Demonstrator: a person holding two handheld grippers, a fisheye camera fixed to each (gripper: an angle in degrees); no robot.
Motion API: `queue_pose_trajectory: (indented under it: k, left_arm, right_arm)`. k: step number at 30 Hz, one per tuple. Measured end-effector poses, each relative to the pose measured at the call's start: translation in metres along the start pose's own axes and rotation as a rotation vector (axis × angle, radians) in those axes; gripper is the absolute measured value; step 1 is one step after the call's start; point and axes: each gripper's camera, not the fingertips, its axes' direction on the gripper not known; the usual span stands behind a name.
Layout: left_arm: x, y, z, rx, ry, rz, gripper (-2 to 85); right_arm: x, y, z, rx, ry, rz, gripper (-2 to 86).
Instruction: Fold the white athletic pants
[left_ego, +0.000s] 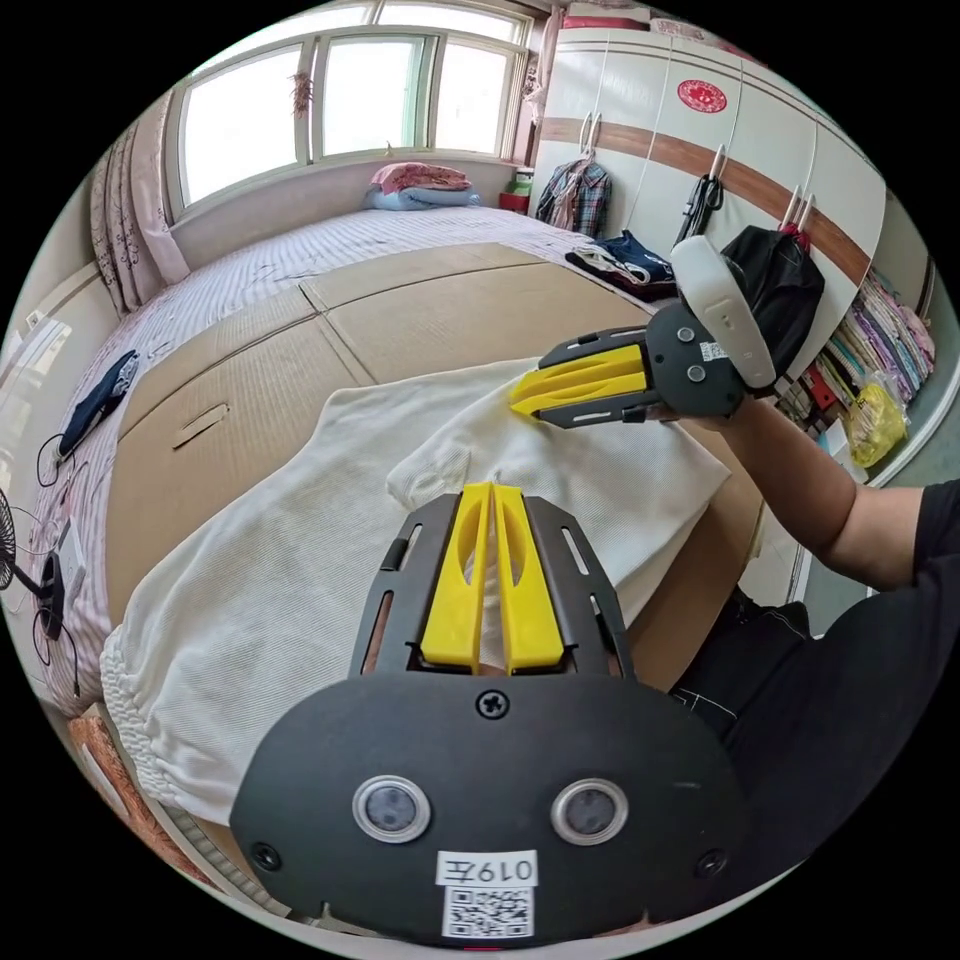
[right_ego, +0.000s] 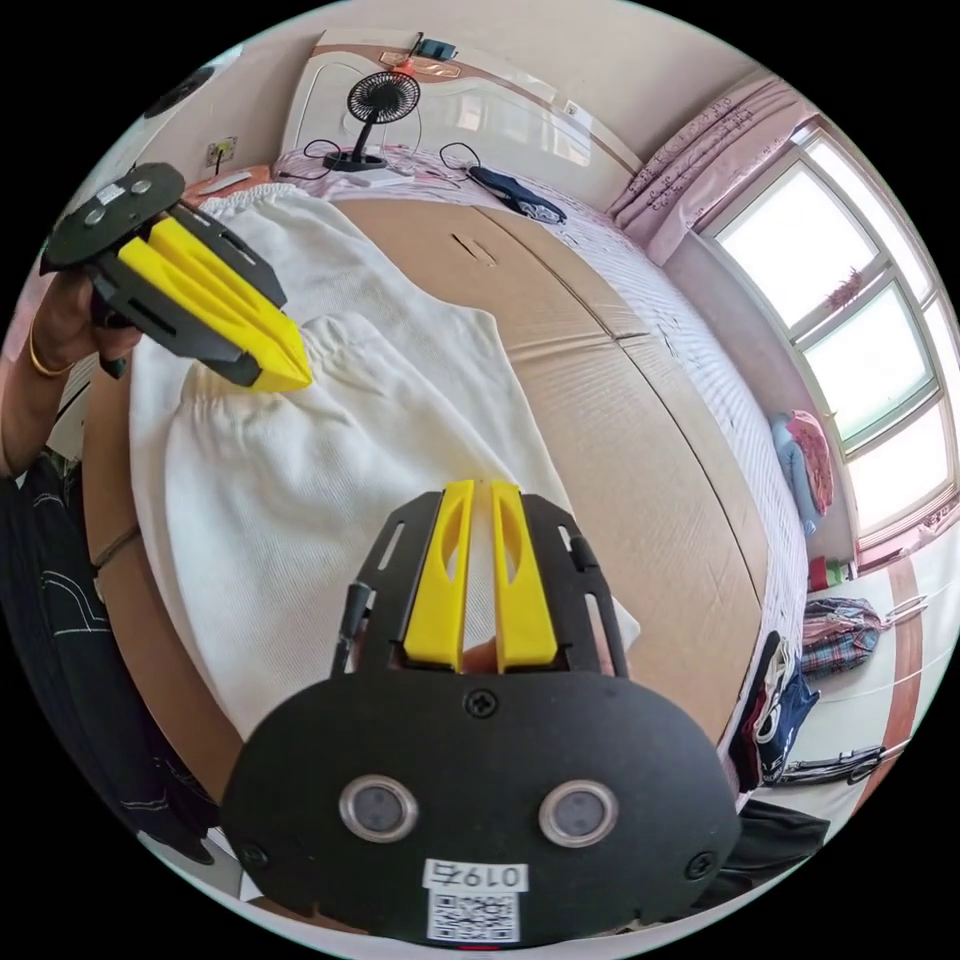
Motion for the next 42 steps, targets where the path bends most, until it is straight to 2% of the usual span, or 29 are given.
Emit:
queue_pose_trajectory:
  k: [10,23,31,42]
  left_arm:
    - [0.002,-0.007,0.015,-0.002,0.015,-0.001,0.8]
    - [-0.013,-0.011,0.031,0.012,0.05,-0.018,0.6]
    - [-0.026,-0.016,0.041,0.014,0.048,-0.013,1.0]
    - [-0.052,-0.017,0.055,0.025,0.068,-0.015,0.7]
  right_arm:
    - [0.009,0.016,0.057,-0.005,-0.006,0.0,-0.2]
    - [0.087,0.067,0.12,0.051,-0.308,0.281,-0.9]
    - [0.057,0.072,0.148,-0.006,-0.17,0.164,-0.6]
    - [0.051,0.104,0.175,-0.01,-0.184,0.156,0.3]
